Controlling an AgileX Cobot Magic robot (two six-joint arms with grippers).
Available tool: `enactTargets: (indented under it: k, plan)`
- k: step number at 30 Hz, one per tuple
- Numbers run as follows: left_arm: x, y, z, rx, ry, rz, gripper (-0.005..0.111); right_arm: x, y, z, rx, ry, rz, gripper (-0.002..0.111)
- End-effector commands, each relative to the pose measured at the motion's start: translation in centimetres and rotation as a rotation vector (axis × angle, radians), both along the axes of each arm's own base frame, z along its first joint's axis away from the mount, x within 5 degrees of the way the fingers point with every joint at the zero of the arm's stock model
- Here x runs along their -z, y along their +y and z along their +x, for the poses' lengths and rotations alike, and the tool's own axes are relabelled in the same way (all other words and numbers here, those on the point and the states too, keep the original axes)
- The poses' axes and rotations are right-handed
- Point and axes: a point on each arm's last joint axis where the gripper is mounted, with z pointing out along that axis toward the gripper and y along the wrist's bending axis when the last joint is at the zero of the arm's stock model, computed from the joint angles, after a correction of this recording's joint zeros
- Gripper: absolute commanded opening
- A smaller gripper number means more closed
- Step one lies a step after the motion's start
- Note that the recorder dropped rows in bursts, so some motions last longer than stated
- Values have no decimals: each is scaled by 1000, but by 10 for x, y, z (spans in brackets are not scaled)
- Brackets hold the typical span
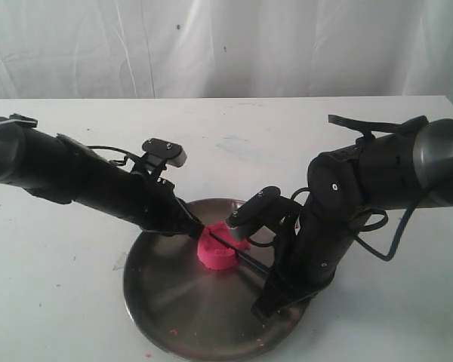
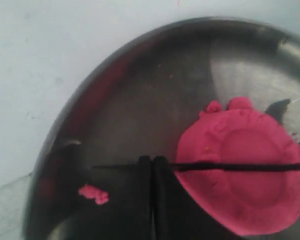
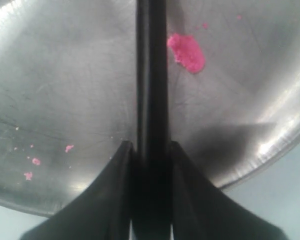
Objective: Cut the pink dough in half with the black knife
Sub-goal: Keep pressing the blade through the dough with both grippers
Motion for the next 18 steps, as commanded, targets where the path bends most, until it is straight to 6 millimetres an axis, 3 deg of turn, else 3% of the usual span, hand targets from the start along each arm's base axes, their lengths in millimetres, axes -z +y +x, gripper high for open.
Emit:
enactTargets:
  k: [1, 18]
  plan:
    - [15, 7, -4, -65, 19, 59, 0, -1, 1, 0, -4, -4, 4, 0]
    - [17, 6, -5, -57, 35, 45, 0, 16, 4, 5, 11, 2, 4, 0]
